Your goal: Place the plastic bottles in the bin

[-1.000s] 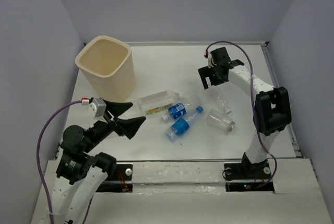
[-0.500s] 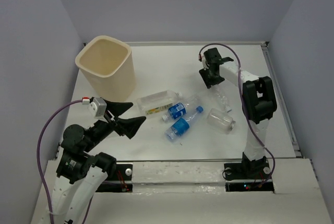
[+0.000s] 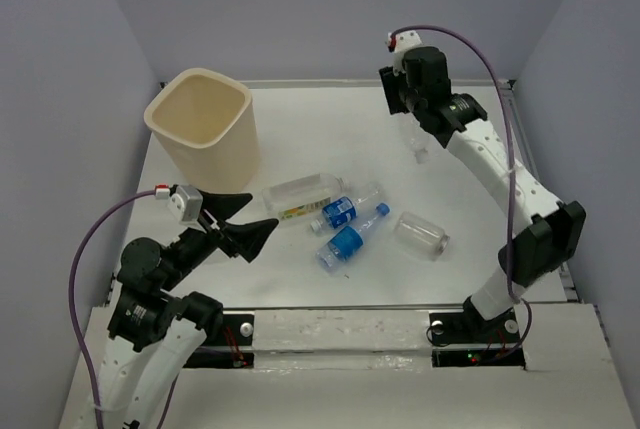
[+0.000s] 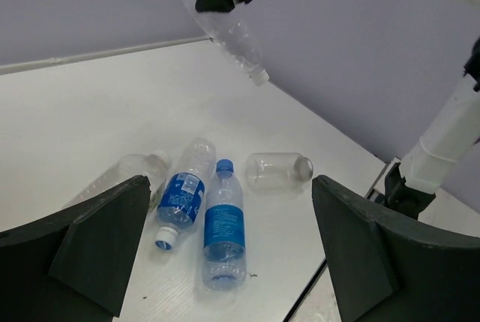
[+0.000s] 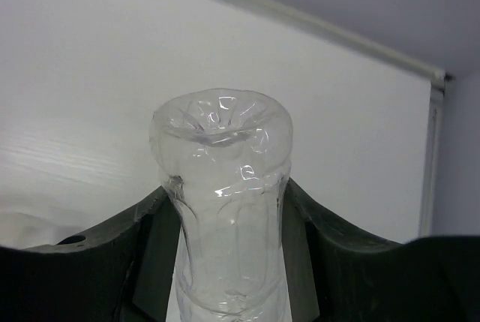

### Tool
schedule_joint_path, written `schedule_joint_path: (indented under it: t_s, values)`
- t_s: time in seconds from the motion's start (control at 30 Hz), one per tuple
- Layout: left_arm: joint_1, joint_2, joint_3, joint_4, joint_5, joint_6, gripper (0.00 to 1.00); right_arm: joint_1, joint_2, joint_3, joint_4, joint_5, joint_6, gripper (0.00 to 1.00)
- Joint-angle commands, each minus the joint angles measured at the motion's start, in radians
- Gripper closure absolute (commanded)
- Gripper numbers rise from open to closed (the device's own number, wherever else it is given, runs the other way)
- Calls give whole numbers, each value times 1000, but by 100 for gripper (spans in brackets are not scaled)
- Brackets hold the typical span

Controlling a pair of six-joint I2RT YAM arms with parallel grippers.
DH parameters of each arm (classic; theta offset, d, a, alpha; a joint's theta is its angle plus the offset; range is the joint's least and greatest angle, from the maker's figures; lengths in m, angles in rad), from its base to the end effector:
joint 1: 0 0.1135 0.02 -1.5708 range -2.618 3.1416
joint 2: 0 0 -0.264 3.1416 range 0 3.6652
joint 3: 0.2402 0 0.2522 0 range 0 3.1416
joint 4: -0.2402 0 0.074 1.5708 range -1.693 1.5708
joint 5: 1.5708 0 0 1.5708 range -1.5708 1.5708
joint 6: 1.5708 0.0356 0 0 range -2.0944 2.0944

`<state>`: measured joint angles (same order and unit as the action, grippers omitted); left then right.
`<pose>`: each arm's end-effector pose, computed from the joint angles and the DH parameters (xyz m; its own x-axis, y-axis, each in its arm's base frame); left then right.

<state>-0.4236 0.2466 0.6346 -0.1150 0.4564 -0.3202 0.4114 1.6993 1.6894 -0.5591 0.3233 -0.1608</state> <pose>0.0574 -0.0431 0.3547 -0.0046 -0.3078 -0.9514 0.7948 0.5762 -0.1903 0.3621 0.1457 0.3748 -0.4660 -0.3690 -0.8042 -0.2112 0.9290 -0.3038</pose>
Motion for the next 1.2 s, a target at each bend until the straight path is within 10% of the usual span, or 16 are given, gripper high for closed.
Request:
schedule_joint_path:
  t_s: [0.0, 0.27, 0.8, 0.9, 1.0, 1.17]
  values:
    - [6, 3, 57, 74, -97, 4, 1, 170, -138, 92, 266, -128, 99, 66]
    - [6, -29, 122, -20, -350, 30, 1, 450, 55, 344, 654, -131, 194, 66]
    - [-15, -130, 91, -167, -699, -16, 1, 520, 759, 1025, 1165, -204, 291, 69]
    - [-20, -125, 89, -167, -713, -19, 1, 520, 774, 909, 1205, -188, 294, 68]
    - [-20, -125, 86, -161, -719, -17, 1, 520, 755, 820, 1193, -197, 308, 59]
    - [-20, -125, 86, -164, -734, -17, 1, 520, 761, 845, 1078, -260, 339, 13]
